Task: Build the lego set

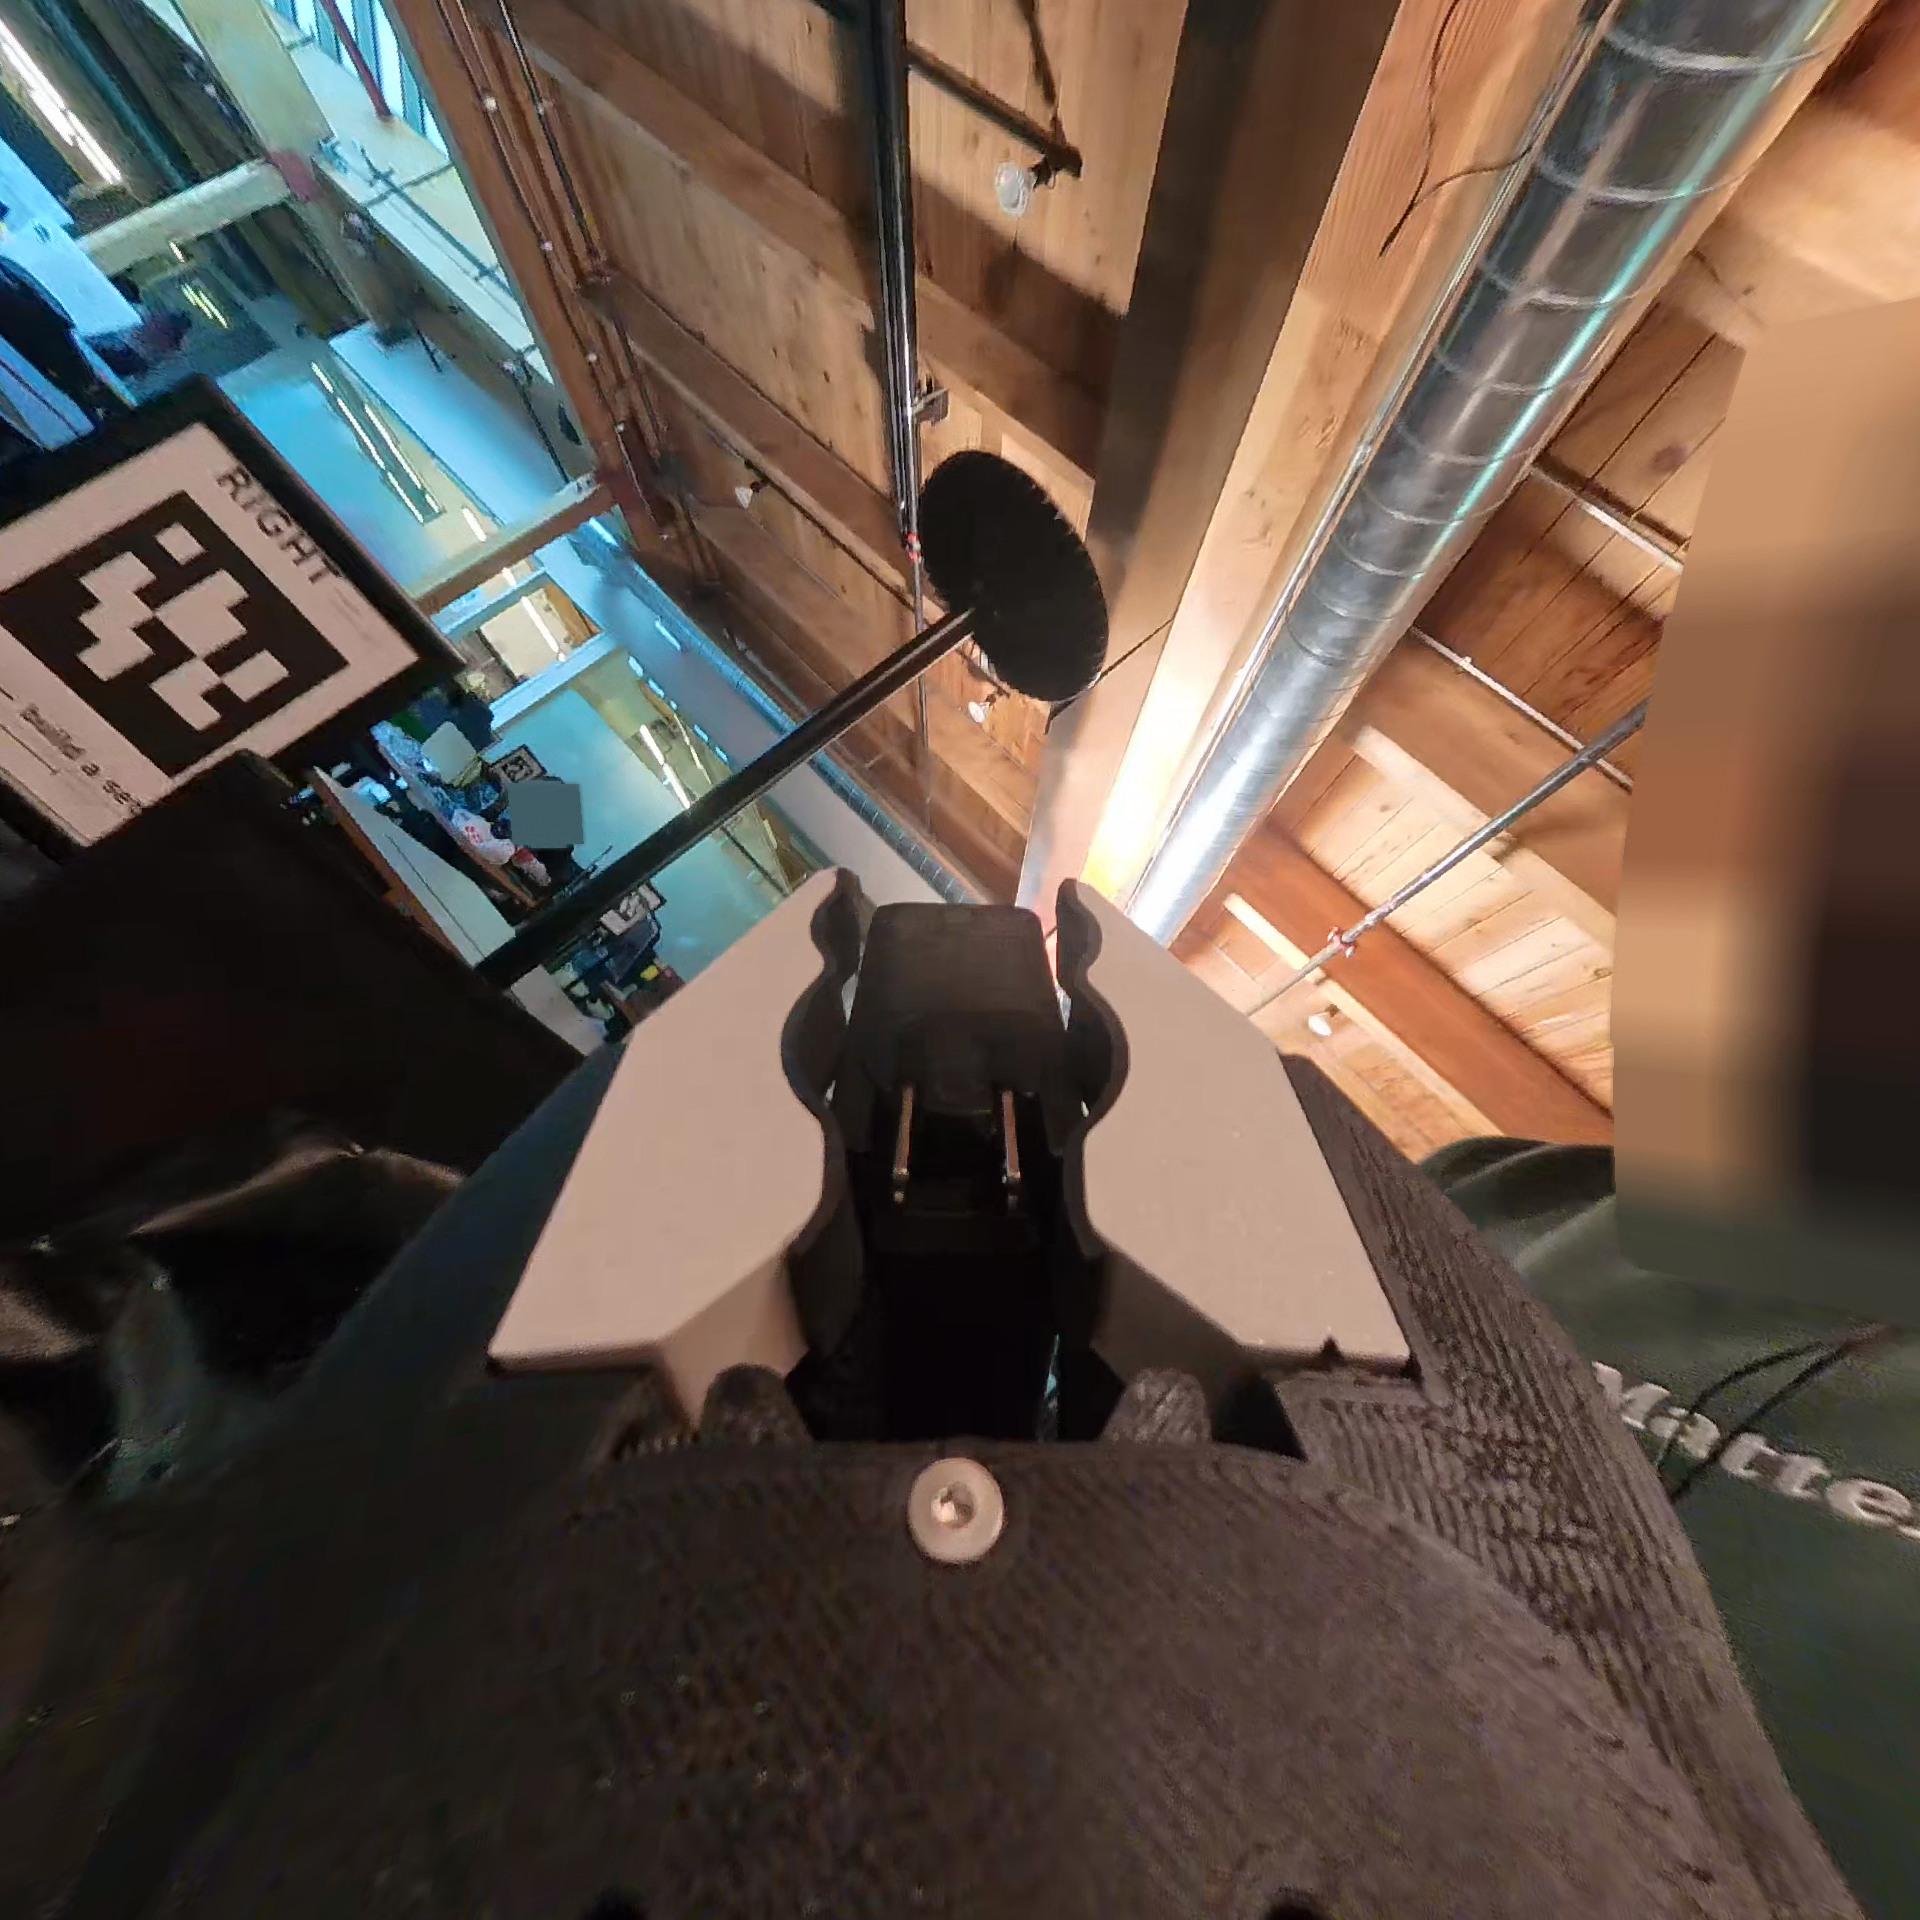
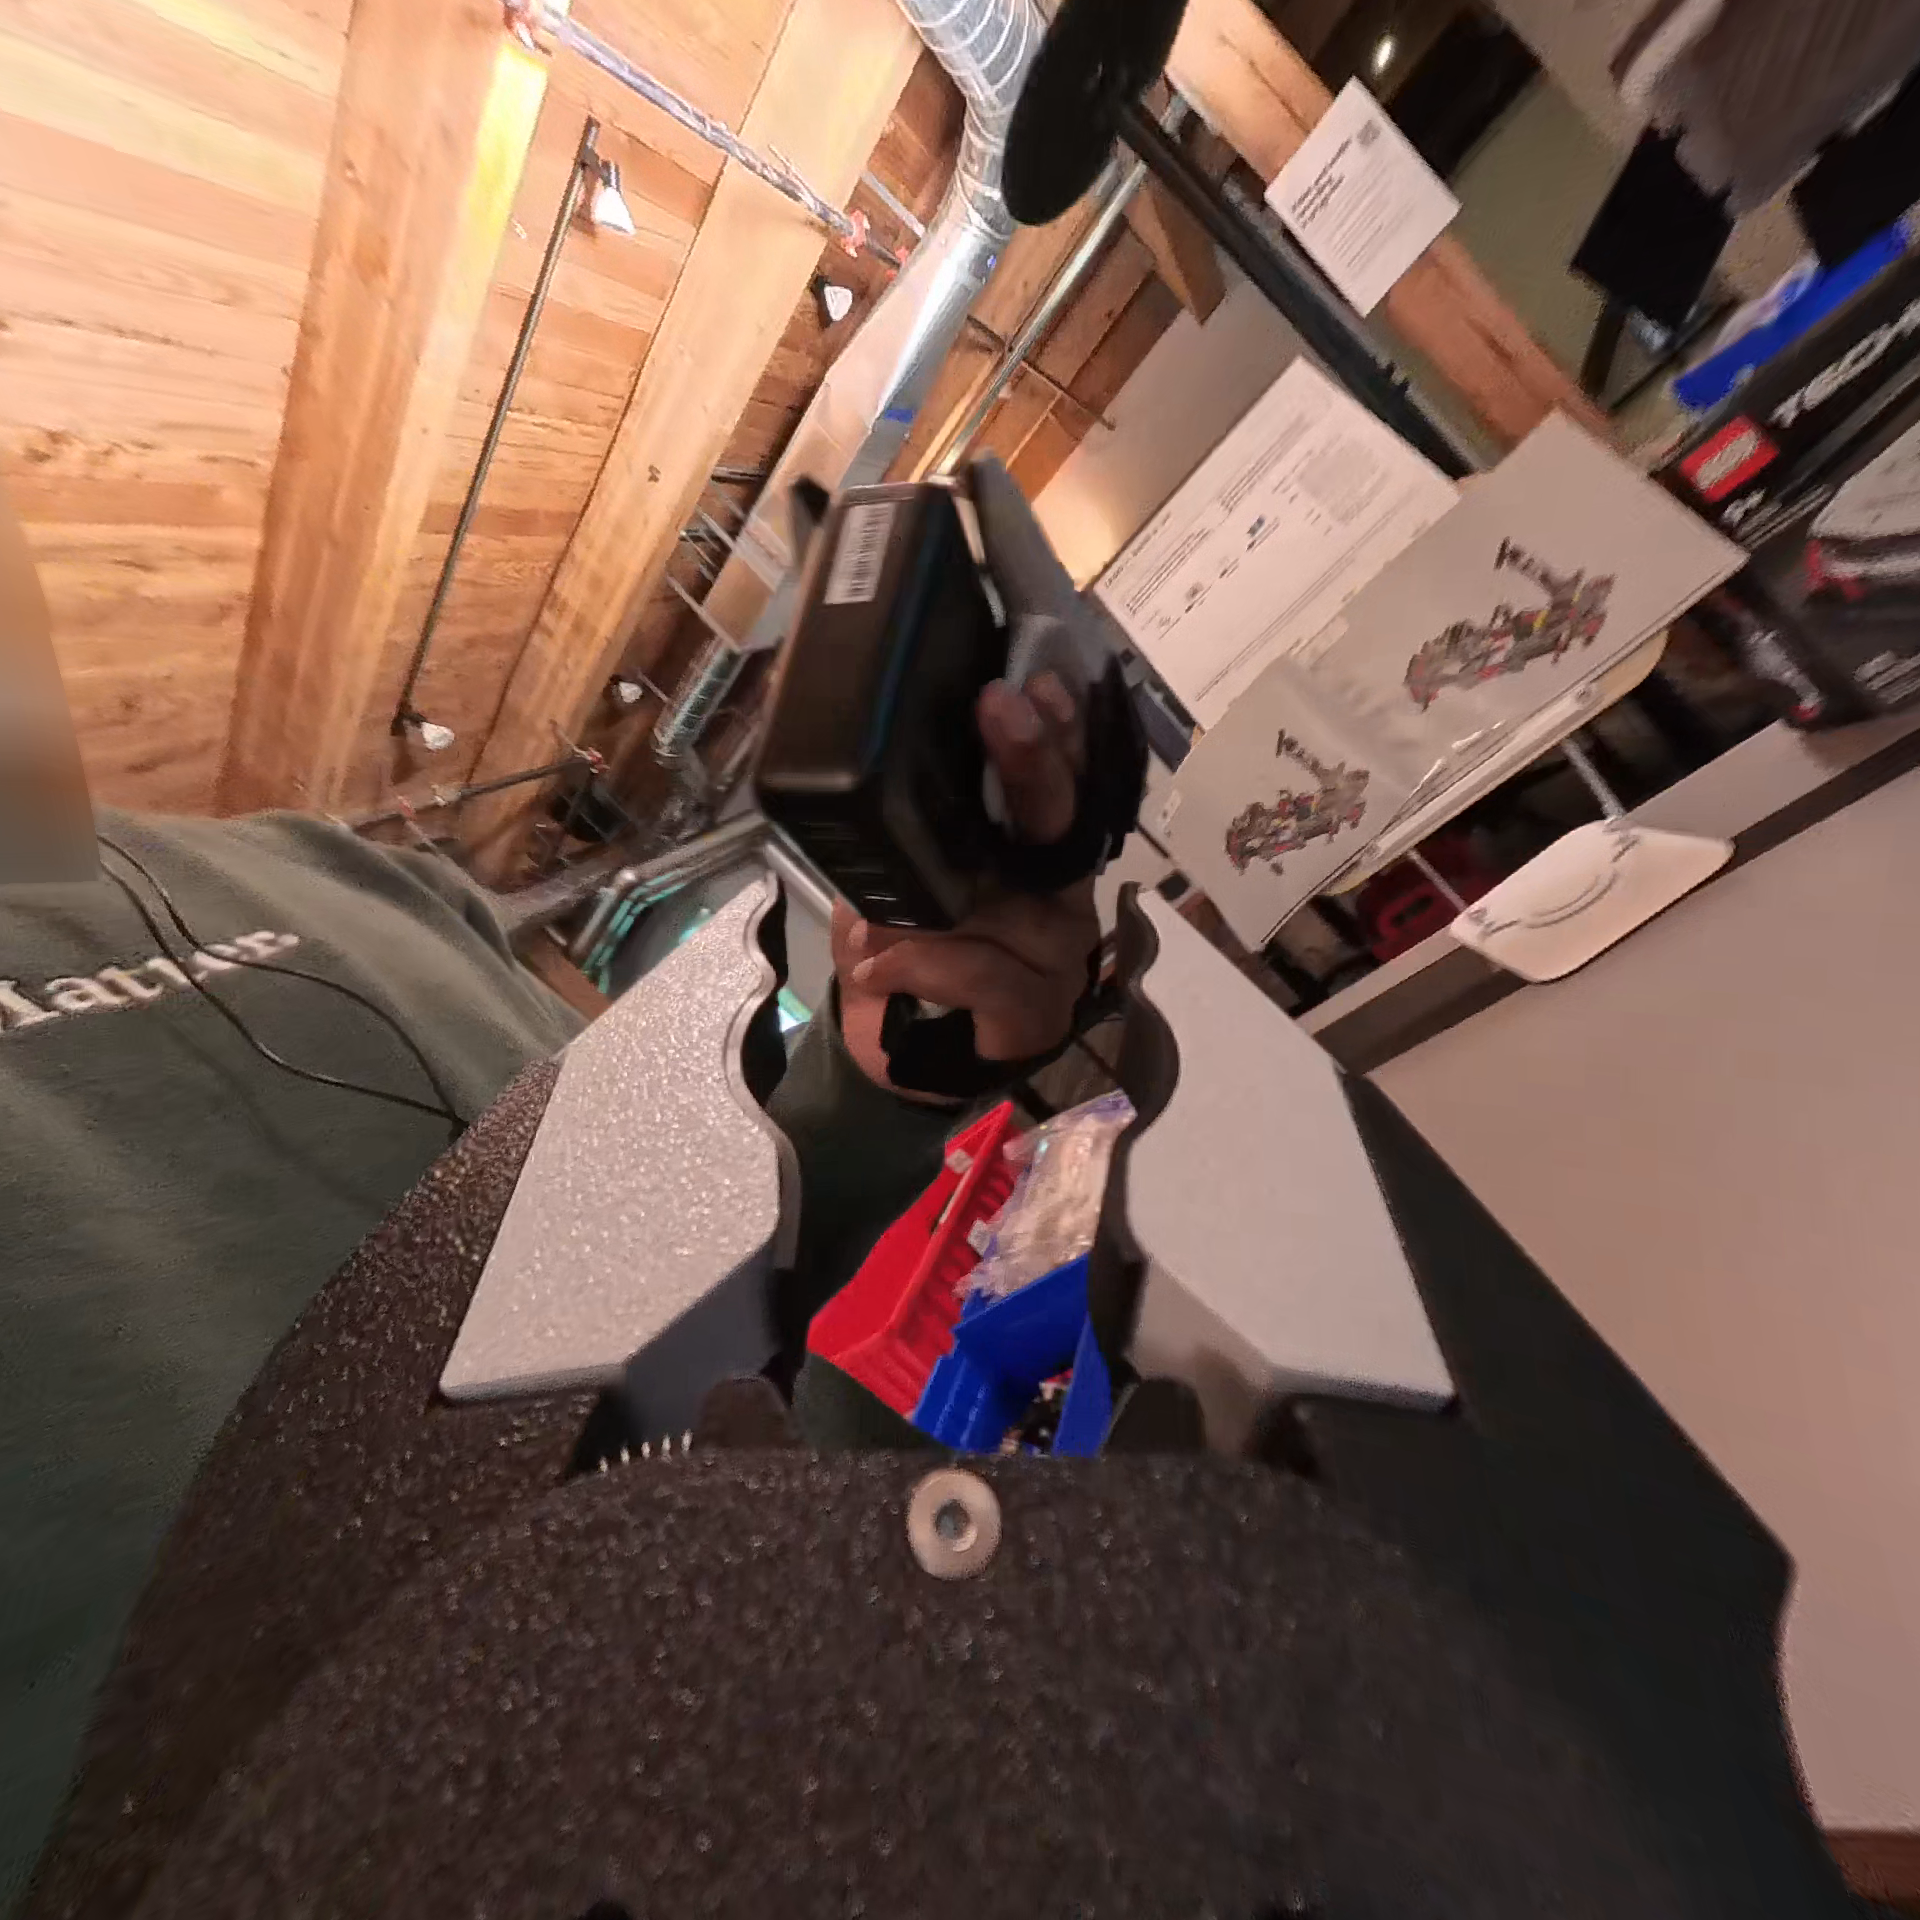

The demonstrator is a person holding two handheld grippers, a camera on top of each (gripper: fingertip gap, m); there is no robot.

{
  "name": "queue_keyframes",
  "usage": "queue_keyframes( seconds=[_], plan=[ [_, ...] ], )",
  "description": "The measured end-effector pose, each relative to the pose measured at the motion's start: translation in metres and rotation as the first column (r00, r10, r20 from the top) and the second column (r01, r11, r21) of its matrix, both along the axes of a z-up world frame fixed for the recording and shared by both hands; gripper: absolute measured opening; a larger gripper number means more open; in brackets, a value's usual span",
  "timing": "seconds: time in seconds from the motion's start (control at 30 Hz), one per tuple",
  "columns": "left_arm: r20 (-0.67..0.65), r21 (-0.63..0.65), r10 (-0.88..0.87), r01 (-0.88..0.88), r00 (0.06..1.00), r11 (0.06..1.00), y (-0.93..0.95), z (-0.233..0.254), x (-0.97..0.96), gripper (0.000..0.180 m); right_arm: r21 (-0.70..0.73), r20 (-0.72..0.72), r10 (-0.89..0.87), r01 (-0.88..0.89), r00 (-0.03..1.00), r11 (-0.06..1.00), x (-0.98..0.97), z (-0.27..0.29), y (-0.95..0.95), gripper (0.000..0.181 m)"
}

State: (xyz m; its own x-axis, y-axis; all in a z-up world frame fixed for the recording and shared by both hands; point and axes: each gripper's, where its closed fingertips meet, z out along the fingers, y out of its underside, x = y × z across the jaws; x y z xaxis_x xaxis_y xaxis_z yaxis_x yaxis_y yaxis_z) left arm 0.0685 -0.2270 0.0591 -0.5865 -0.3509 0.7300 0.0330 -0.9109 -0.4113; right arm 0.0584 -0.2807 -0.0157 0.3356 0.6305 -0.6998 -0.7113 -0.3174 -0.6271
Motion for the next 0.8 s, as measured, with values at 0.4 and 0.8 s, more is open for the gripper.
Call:
queue_keyframes(
  seconds=[0.4,0.8],
  plan=[
    [-0.301,0.300,-0.154,0.247,0.941,0.921,-0.149,-0.036,0.093,0.040,-0.131,-0.043,-0.096,0.090,0.994,0.987,0.069,0.011,-0.106,0.031],
    [-0.593,0.127,-0.585,0.782,0.553,0.611,-0.252,-0.169,0.072,0.039,-0.451,-0.076,-0.118,0.071,0.990,0.890,0.082,-0.094,-0.191,0.031]
  ],
)
